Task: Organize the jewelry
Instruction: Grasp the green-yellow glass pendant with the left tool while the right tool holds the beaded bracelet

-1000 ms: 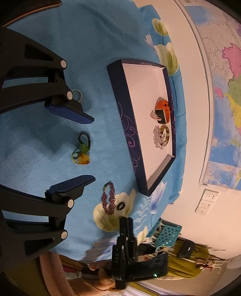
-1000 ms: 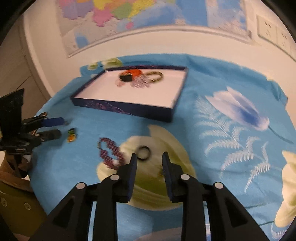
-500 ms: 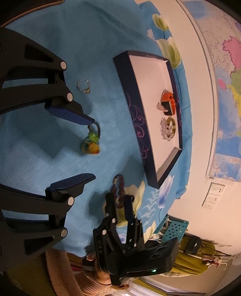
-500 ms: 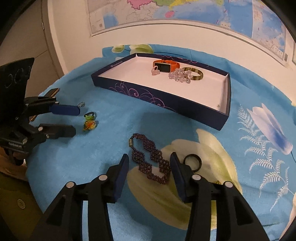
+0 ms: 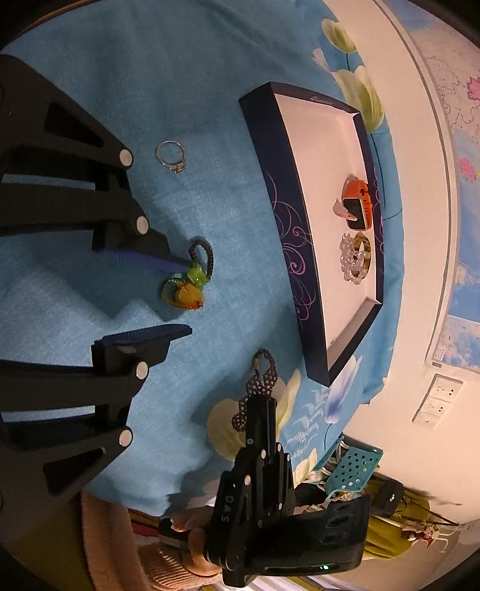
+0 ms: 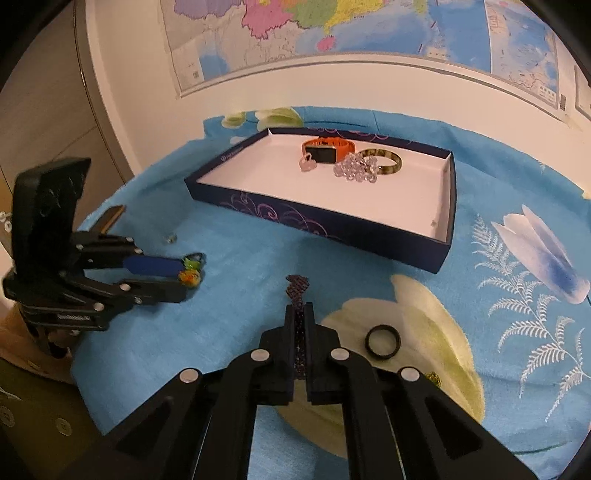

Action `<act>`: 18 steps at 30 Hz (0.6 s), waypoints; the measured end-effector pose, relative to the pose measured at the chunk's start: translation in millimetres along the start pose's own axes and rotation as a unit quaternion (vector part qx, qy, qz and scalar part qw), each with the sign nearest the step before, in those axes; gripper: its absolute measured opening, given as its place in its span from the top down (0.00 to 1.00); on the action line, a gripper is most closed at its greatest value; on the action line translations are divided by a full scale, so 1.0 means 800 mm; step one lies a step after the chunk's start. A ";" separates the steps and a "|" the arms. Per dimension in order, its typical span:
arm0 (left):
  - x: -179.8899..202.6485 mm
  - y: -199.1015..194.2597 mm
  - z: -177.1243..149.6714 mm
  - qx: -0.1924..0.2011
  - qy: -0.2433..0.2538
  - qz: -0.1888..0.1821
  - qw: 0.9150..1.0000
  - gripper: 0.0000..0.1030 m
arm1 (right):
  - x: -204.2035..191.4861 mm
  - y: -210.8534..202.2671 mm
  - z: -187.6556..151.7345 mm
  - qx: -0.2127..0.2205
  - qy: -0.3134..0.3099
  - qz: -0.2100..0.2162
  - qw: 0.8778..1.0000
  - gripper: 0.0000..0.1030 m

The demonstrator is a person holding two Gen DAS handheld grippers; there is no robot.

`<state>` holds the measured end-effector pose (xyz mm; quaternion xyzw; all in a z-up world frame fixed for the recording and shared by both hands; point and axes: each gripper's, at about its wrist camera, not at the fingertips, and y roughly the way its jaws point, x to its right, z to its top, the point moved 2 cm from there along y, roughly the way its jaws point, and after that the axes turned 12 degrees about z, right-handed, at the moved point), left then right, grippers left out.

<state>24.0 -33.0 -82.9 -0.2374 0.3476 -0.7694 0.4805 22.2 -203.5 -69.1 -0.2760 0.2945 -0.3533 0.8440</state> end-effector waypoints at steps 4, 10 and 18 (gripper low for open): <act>0.004 0.003 0.003 -0.002 0.003 0.008 1.000 0.86 | -0.001 -0.004 0.006 0.011 0.002 0.006 1.000 0.97; 0.004 0.002 0.004 0.001 -0.003 0.009 1.000 0.92 | -0.004 -0.008 0.015 0.022 0.003 0.014 1.000 0.97; 0.000 -0.012 0.004 0.014 -0.014 0.001 1.000 0.92 | -0.008 -0.020 0.027 0.042 0.003 0.025 0.999 0.97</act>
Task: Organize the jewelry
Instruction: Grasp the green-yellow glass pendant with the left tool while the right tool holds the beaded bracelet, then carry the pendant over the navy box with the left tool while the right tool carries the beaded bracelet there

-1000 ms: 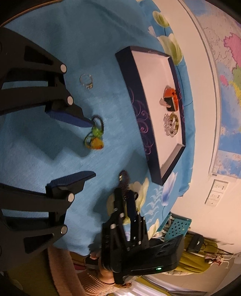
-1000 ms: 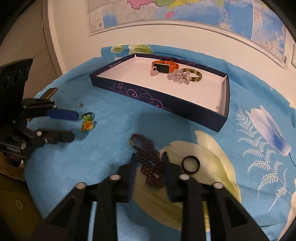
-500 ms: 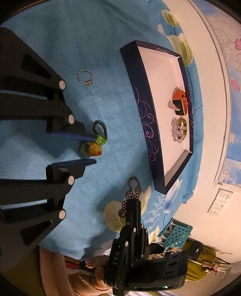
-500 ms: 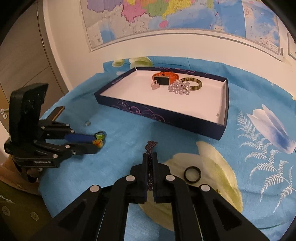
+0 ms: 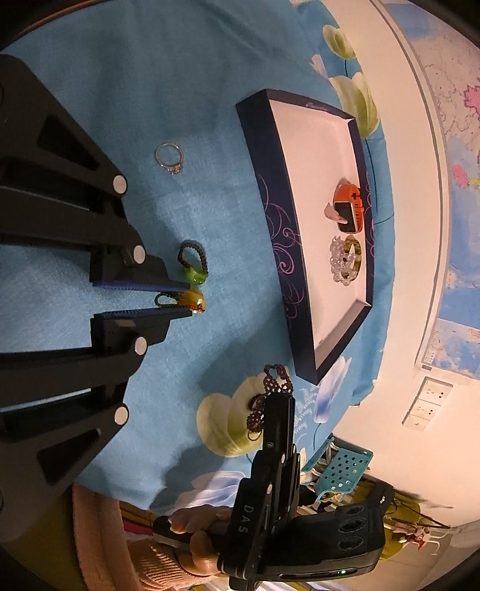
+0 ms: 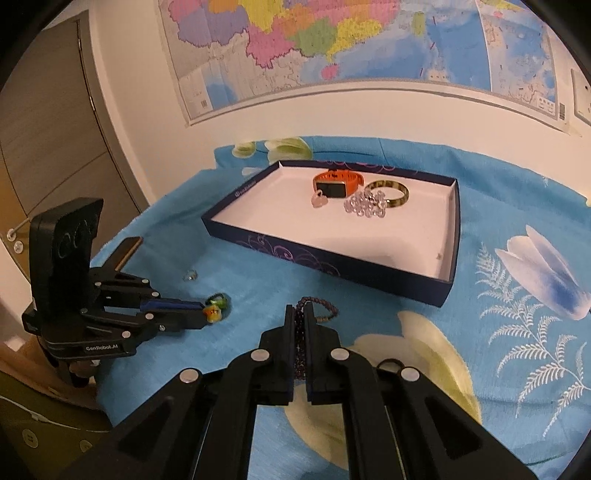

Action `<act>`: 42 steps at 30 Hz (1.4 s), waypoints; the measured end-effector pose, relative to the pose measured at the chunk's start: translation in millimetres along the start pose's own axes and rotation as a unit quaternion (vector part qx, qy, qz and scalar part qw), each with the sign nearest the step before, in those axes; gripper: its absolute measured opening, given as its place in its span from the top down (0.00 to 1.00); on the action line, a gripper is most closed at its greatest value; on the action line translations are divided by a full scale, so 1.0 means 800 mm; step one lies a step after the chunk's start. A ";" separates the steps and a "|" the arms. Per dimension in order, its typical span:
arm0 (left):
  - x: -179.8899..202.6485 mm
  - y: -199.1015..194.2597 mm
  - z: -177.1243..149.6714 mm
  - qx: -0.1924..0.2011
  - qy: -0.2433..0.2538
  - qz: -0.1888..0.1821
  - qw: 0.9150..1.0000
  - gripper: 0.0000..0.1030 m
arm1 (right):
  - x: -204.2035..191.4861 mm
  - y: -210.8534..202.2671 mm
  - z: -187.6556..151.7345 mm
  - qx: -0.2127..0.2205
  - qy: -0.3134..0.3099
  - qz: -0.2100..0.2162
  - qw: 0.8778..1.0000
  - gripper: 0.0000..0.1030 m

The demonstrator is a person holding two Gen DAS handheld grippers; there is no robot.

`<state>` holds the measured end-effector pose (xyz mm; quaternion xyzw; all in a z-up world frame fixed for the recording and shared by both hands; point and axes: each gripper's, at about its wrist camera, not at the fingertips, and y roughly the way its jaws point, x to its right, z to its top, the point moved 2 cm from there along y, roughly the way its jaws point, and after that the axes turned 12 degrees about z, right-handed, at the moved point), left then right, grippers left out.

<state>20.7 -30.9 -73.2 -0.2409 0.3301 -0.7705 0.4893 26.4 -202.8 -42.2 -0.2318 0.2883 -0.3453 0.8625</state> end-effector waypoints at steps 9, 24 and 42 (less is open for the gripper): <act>-0.010 -0.026 0.006 0.028 -0.021 -0.009 0.999 0.92 | -0.007 -0.008 0.011 0.017 -0.004 0.011 1.000 0.97; -0.035 -0.054 0.031 0.073 -0.050 0.000 0.996 0.92 | -0.010 -0.013 0.030 0.039 -0.010 0.023 0.999 0.97; -0.055 -0.030 0.068 0.079 -0.063 0.014 0.995 0.92 | 0.006 -0.010 0.064 0.048 -0.019 0.020 0.998 0.97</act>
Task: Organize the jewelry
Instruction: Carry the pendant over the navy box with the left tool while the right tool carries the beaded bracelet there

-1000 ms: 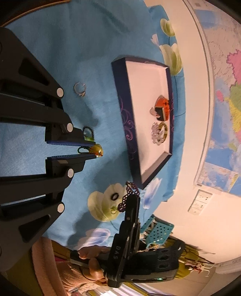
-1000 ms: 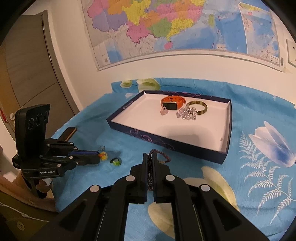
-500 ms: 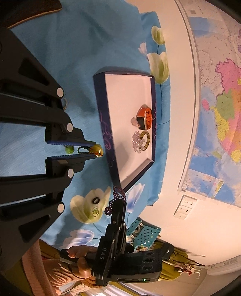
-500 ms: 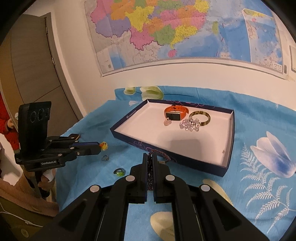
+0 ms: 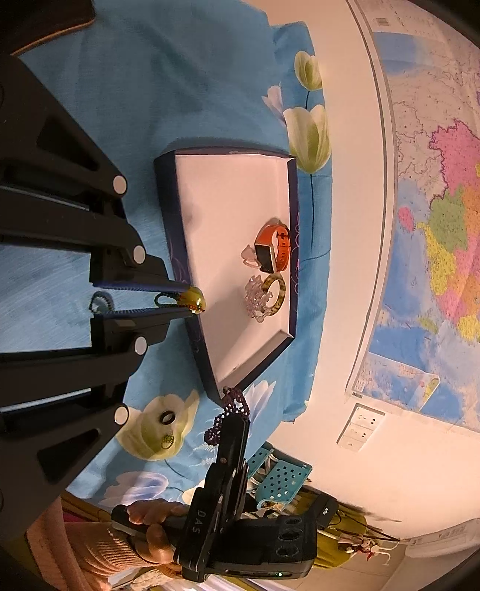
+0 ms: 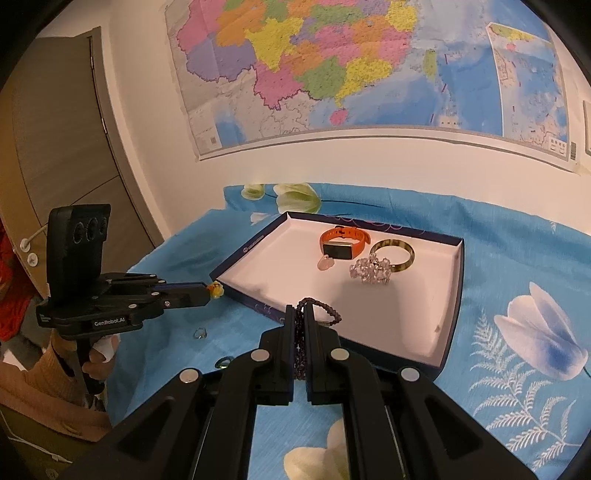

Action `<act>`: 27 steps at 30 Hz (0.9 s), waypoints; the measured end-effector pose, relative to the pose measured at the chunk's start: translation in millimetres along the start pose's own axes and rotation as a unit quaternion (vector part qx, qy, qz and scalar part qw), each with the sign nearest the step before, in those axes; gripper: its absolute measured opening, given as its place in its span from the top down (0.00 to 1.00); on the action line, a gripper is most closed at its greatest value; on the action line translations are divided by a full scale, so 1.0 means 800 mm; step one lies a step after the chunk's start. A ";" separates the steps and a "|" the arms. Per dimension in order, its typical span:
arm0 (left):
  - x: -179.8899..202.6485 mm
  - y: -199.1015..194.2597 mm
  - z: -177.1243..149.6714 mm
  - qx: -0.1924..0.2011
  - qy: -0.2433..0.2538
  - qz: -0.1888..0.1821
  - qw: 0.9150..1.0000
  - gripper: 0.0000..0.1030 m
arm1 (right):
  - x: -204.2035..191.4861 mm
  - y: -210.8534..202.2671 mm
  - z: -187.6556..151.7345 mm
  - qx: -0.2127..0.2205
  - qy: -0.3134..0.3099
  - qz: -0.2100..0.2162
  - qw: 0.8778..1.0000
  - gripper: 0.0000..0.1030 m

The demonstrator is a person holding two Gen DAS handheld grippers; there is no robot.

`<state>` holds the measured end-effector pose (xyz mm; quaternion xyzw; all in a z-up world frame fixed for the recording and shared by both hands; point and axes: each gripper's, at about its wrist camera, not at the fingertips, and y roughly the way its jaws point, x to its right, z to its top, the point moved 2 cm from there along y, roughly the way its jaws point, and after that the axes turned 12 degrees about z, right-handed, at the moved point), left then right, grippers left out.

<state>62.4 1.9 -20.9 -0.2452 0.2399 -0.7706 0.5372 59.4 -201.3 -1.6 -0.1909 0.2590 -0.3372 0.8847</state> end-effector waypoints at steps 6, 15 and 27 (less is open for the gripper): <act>-0.001 0.007 0.011 0.003 0.001 0.004 1.000 0.92 | 0.007 0.004 0.009 -0.001 -0.003 -0.003 1.000 0.97; 0.000 0.022 0.027 0.002 0.007 0.008 1.000 0.92 | 0.022 0.014 0.021 -0.003 -0.001 -0.005 1.000 0.97; 0.001 0.048 0.044 -0.006 0.010 0.010 1.000 0.92 | 0.045 0.029 0.033 -0.013 0.007 -0.004 1.000 0.97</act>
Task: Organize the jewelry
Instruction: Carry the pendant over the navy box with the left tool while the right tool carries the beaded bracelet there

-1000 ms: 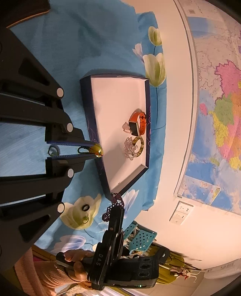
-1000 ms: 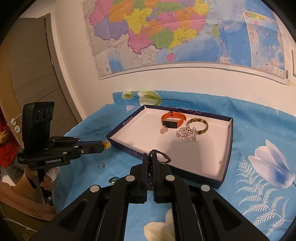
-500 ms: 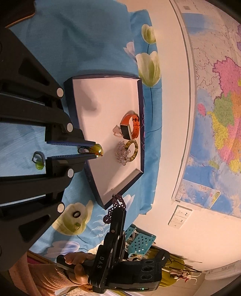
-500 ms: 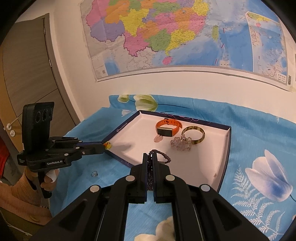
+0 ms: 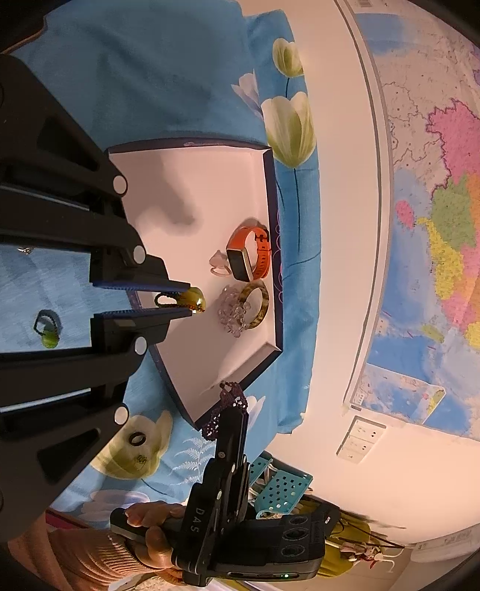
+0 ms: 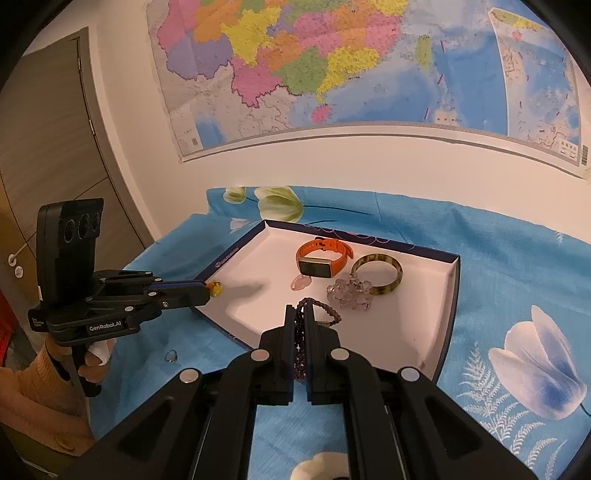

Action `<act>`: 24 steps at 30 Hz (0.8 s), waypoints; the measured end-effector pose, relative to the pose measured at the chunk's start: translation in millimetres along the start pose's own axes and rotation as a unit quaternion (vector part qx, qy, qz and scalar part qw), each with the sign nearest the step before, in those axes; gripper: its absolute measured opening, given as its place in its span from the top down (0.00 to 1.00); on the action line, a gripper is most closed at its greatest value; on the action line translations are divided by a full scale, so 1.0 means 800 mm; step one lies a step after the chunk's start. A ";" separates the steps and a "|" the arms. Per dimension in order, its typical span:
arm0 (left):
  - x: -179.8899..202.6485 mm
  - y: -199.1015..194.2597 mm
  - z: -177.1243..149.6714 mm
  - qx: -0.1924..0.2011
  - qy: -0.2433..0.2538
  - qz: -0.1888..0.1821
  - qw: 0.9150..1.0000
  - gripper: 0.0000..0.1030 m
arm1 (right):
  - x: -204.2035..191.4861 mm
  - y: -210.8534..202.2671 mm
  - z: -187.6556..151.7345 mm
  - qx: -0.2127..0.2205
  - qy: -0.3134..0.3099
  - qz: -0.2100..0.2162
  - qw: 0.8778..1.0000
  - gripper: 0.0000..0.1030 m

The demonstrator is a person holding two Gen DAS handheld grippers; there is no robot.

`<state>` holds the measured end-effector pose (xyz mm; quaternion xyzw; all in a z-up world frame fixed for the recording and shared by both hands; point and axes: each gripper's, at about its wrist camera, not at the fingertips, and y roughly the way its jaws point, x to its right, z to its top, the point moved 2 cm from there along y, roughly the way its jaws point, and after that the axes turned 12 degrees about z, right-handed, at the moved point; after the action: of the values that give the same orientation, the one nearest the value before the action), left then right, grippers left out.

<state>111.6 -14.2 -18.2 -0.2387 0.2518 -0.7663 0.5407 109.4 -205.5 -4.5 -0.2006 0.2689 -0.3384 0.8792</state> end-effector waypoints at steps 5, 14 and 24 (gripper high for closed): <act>-0.002 0.011 0.003 -0.007 0.000 0.004 1.000 0.92 | 0.006 0.005 0.002 -0.003 0.003 0.004 1.000 0.97; -0.001 0.029 0.011 -0.018 0.006 0.010 1.000 0.92 | 0.016 0.013 0.009 -0.008 0.008 0.011 1.000 0.97; 0.001 0.048 0.018 -0.030 0.010 0.014 0.999 0.92 | 0.028 0.033 0.014 -0.028 0.010 0.009 1.000 0.97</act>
<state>147.6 -28.1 -31.5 -0.2441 0.2836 -0.7526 0.5418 143.1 -200.7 -17.2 -0.2194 0.2887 -0.3246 0.8736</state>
